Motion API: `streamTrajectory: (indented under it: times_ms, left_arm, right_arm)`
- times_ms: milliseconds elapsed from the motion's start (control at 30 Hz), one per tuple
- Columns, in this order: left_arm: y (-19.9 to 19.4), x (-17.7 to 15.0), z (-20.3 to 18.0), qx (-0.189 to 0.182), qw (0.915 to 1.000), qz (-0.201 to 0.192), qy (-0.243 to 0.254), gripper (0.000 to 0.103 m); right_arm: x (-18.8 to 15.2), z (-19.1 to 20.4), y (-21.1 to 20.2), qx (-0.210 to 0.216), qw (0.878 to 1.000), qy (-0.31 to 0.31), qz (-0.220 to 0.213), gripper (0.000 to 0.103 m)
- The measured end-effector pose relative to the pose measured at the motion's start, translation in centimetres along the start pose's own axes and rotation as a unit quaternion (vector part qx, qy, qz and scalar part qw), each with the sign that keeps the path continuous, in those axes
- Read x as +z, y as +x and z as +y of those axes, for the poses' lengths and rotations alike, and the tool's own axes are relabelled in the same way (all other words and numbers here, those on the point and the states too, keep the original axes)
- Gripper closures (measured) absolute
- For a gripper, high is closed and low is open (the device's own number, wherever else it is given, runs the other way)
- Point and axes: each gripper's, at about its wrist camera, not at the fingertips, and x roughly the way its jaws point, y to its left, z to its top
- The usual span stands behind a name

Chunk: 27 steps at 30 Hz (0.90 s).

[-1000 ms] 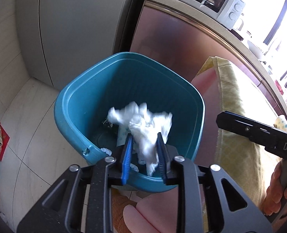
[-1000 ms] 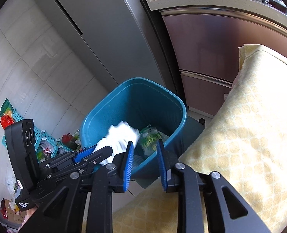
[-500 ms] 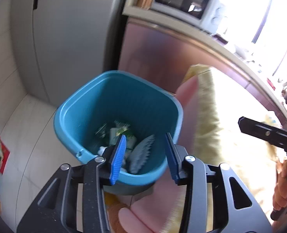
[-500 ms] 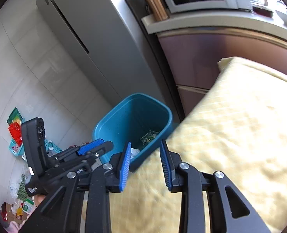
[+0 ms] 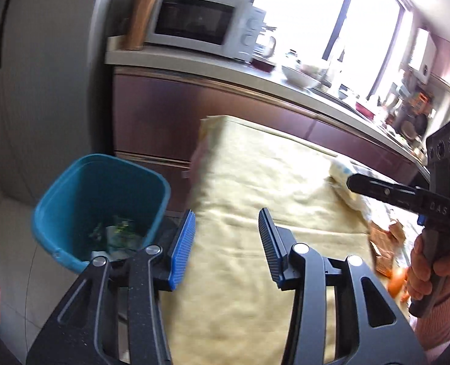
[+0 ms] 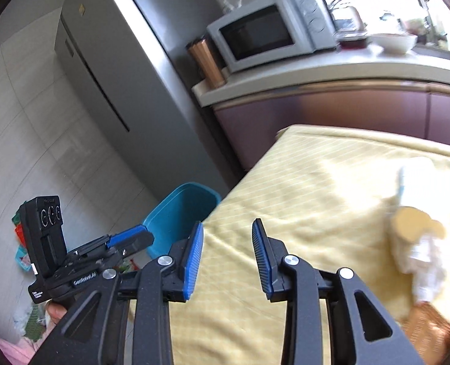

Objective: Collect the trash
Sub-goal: 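Move both open tools back toward the table, then grasp the white blue-dotted paper cup with the left tool while the right tool grasps the crumpled tissue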

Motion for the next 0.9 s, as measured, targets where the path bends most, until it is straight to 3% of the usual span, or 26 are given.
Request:
streamTrajectory:
  times_ms: [167, 500, 633, 733, 900]
  left_arm:
    - [2.1, -0.3, -5.0, -0.047, 0.9976, 0.032, 0.040, 0.060]
    - [7.6, -0.3, -14.1, -0.095, 0.9882, 0.072, 0.096, 0.060]
    - [10.2, 0.5, -17.0, -0.092, 0.9862, 0.082, 0.110, 0.061]
    - [12.3, 1.4, -18.7, -0.085, 0.9856, 0.089, 0.116, 0.062]
    - [15.8, 3.1, -20.3, -0.073, 0.9845, 0.105, 0.120, 0.073]
  right_arm:
    - [-1.0, -3.1, -4.1, -0.039, 0.999, 0.018, -0.027, 0.071]
    - [-3.2, -11.6, -9.2, -0.135, 0.986, 0.088, -0.049, 0.065]
    - [-3.3, -13.9, -9.4, -0.153, 0.983, 0.093, -0.043, 0.065]
    - [-3.9, -15.0, -9.7, -0.144, 0.983, 0.102, -0.045, 0.065]
    - [-4.7, -16.0, -10.1, -0.135, 0.983, 0.117, -0.047, 0.065]
